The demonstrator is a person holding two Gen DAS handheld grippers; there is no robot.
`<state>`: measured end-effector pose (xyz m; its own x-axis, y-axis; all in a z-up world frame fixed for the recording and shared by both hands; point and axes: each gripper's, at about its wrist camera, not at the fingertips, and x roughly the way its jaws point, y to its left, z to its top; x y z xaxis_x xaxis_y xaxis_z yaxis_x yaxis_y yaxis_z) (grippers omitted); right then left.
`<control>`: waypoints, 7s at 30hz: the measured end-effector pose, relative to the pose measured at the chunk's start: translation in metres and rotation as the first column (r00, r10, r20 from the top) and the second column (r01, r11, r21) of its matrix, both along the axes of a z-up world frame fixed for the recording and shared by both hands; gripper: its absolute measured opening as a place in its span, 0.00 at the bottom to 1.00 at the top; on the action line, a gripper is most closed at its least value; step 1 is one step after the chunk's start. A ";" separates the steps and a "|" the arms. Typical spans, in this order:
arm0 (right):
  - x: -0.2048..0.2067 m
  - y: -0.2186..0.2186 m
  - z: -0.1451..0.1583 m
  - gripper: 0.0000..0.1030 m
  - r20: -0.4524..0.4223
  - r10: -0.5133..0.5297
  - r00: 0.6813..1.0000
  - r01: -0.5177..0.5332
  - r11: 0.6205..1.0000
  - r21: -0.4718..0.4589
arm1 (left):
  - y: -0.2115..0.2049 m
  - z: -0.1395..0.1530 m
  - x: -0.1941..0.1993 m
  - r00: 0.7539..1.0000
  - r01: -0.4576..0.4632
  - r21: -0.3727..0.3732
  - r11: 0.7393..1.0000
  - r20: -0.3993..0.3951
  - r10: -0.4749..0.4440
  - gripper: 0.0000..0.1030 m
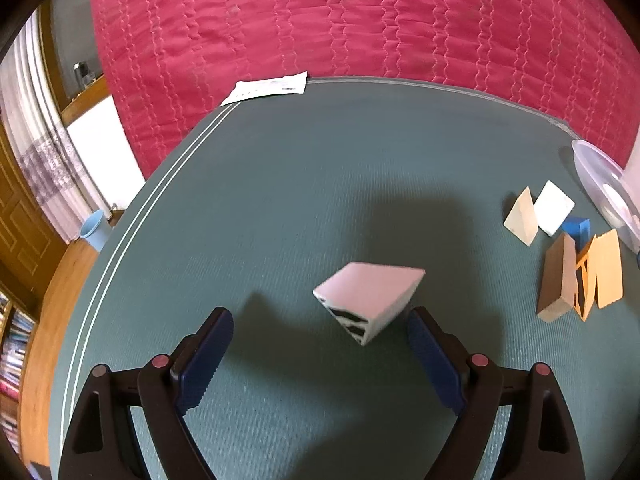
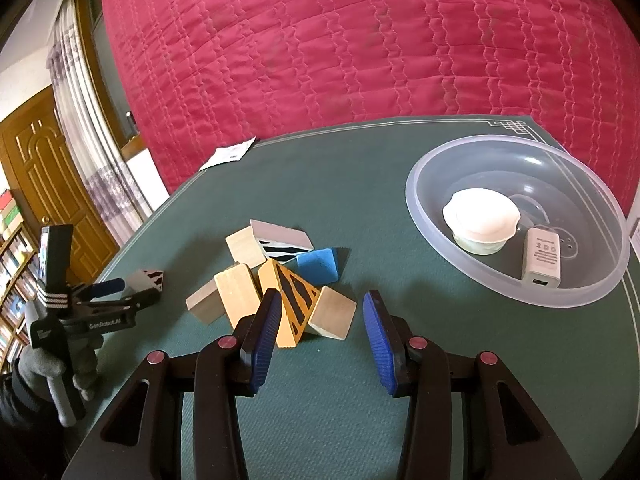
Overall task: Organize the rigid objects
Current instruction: 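Grasp the pale pink block with the left tool and lift it, then grasp the orange black-striped triangle with the right tool while the left holds the pink block, then carry the orange triangle into the clear bowl and open the right tool, then carry the pink block over the clear bowl and open the left tool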
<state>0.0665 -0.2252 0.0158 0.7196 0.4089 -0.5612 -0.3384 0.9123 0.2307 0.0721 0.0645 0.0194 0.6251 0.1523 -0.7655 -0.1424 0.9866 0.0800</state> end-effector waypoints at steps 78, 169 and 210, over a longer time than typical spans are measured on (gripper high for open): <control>0.012 0.018 -0.005 0.43 -0.026 -0.027 0.999 0.025 0.994 -0.104 | -0.044 -0.001 -0.007 0.993 0.108 -0.109 0.988 0.055 -0.103 0.31; 0.063 -0.130 0.033 0.32 -0.008 -0.438 0.899 0.437 0.895 0.091 | -0.074 0.042 -0.020 0.970 0.183 -0.128 0.975 0.187 -0.158 0.30; 0.056 -0.188 0.026 0.44 -0.049 -0.665 0.745 0.659 0.724 0.204 | -0.293 0.054 0.067 0.794 0.601 -0.114 0.791 0.196 -0.575 0.30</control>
<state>0.1227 -0.4128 0.0421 0.8619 -0.0793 -0.5008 0.3262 0.8428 0.4281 0.1393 -0.2290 0.0735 0.6559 -0.3989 -0.6408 0.4730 0.8788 -0.0629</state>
